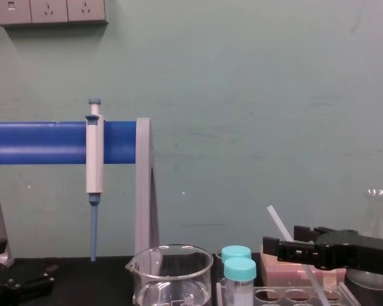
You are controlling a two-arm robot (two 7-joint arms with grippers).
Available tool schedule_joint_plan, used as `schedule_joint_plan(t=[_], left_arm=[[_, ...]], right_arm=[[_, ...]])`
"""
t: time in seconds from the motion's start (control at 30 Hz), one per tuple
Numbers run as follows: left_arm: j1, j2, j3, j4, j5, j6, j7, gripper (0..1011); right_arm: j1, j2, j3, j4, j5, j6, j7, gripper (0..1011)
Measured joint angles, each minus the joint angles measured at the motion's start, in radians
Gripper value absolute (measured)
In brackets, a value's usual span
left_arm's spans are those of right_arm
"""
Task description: Pick up the stirring rod with one hand, then place it down.
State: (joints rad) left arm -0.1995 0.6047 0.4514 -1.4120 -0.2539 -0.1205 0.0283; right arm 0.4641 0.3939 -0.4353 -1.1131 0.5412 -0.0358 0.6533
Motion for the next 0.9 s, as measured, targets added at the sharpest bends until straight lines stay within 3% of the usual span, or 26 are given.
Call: schedule_joint_plan(t=[0.17, 0.33, 0.57, 0.9], left_arm=[[0.000, 0.000, 0.000, 0.000, 0.000, 0.000, 0.000, 1000], [0.000, 0.000, 0.000, 0.000, 0.000, 0.000, 0.000, 1000], [0.000, 0.000, 0.000, 0.000, 0.000, 0.000, 0.000, 1000], [0.000, 0.000, 0.000, 0.000, 0.000, 0.000, 0.000, 1000]], right_arm=[[0.000, 0.000, 0.000, 0.000, 0.000, 0.000, 0.000, 1003], [0.000, 0.000, 0.000, 0.000, -0.001, 0.000, 0.000, 927], [0.000, 0.000, 0.000, 0.000, -0.001, -0.001, 0.000, 743], [0.000, 0.000, 0.000, 0.000, -0.001, -0.001, 0.000, 403]])
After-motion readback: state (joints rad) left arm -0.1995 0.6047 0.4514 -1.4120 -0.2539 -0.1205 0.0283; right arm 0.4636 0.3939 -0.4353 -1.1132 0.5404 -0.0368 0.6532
